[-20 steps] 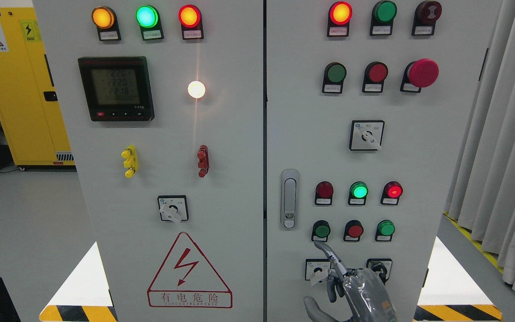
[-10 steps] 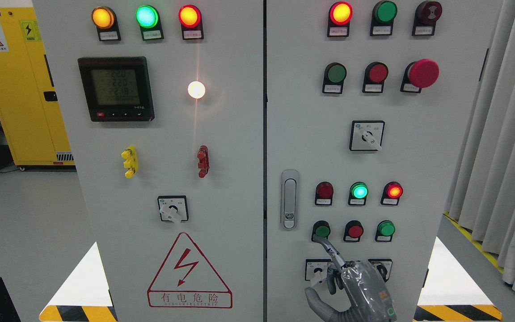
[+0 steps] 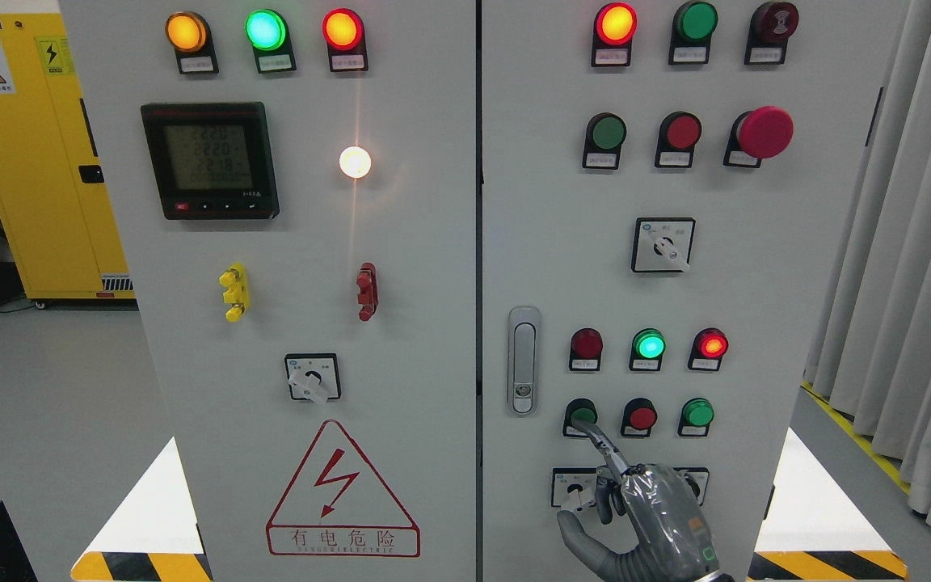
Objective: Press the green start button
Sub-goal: 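Press the green push button with the right hand's fingertip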
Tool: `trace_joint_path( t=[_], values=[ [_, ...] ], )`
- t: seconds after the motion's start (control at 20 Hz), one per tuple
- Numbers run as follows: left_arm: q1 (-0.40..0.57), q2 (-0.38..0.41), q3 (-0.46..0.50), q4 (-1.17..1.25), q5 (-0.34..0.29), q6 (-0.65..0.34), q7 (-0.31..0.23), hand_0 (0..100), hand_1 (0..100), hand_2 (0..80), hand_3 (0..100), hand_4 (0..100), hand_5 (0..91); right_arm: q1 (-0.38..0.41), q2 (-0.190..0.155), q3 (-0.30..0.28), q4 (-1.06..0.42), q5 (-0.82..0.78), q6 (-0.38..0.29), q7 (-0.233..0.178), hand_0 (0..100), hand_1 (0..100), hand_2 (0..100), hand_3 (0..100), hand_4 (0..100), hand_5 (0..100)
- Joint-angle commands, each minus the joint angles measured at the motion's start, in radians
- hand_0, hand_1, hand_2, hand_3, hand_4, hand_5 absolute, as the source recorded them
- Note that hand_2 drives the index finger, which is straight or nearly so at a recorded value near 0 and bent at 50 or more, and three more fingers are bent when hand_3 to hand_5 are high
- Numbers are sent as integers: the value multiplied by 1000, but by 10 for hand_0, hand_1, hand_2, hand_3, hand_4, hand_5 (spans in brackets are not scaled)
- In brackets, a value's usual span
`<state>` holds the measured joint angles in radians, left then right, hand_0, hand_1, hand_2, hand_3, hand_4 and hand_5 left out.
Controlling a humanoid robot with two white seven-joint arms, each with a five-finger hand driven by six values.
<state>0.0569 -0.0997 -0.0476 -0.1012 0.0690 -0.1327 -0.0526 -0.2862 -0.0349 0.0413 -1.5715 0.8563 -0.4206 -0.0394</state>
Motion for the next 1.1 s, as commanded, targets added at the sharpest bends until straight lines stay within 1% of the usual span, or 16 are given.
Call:
trace_joint_path(
  t=[0.0,0.55,1.05],
  values=[
    [0,0,0,0,0,-1,0,120,556,0,0,0,0,-4,-3,-8,22,-3,2,-2,435,766,0,928,993,1000],
    [0,0,0,0,0,-1,0,120,556,0,0,0,0,-4,-3,9,25,-3,3,0,452,762,0,928,992,1000],
    [0,0,0,0,0,-1,0,120,556,0,0,0,0,-8,-3,6,25,-3,5,1,455,756,0,927,991,1000]
  ],
)
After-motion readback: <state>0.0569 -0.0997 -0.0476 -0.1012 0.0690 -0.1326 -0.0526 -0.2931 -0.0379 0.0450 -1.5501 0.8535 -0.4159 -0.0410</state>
